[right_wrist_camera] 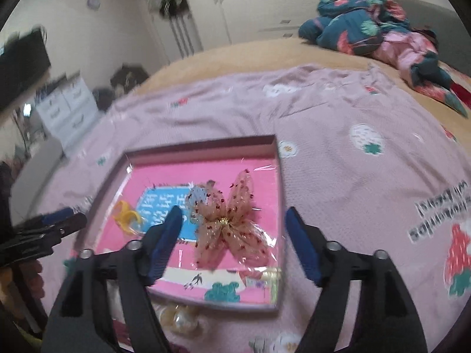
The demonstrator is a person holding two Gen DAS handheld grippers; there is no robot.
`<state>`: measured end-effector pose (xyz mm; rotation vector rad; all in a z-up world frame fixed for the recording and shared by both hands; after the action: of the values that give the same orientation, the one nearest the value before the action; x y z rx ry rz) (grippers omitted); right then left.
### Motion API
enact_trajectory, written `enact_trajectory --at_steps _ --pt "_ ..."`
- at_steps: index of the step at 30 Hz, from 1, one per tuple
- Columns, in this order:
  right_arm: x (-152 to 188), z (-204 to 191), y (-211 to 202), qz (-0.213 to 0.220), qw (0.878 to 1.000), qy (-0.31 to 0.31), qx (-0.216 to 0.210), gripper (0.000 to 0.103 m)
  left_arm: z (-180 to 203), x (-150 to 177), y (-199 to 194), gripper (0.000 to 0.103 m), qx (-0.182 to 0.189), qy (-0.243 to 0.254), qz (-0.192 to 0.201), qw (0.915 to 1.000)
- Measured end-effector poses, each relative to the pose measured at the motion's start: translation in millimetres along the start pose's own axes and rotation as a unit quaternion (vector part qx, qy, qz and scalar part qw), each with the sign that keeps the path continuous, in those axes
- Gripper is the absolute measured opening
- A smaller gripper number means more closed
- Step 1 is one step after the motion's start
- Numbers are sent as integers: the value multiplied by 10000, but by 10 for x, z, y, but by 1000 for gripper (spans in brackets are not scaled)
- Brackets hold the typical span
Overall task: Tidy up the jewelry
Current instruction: 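Carry the pink bow with the right tool into the tray box while the left tool grasps the yellow clips, then release the bow and yellow clips into the tray box, withdraw both tools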
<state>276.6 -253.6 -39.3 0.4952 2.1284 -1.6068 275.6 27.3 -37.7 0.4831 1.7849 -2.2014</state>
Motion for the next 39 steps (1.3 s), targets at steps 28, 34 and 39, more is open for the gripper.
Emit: enact_trajectory --at_steps 28,34,39 --pt "627 -202 -1666 1399 9884 -526 -285 96 -36 679 -1219 93 25 -205 1096 9938" --pt "767 -334 -1788 1417 9865 -763 -313 96 43 887 -1302 93 -49 -80 1093 9940" --pt "896 -434 -1837 1365 9857 -930 -340 96 85 1044 -1308 93 -189 32 1055 9942"
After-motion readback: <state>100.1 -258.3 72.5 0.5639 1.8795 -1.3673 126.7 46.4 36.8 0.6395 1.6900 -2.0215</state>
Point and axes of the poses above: each gripper's, at about its wrist camera, not at the fingertips, and y roughly the way its jaws point, z to its right, x to its underside, the point moved 3 cm from there along y, roughly the way its jaws point, and after that the axes turned 14 degrees about -z, right-handed, at the moved point
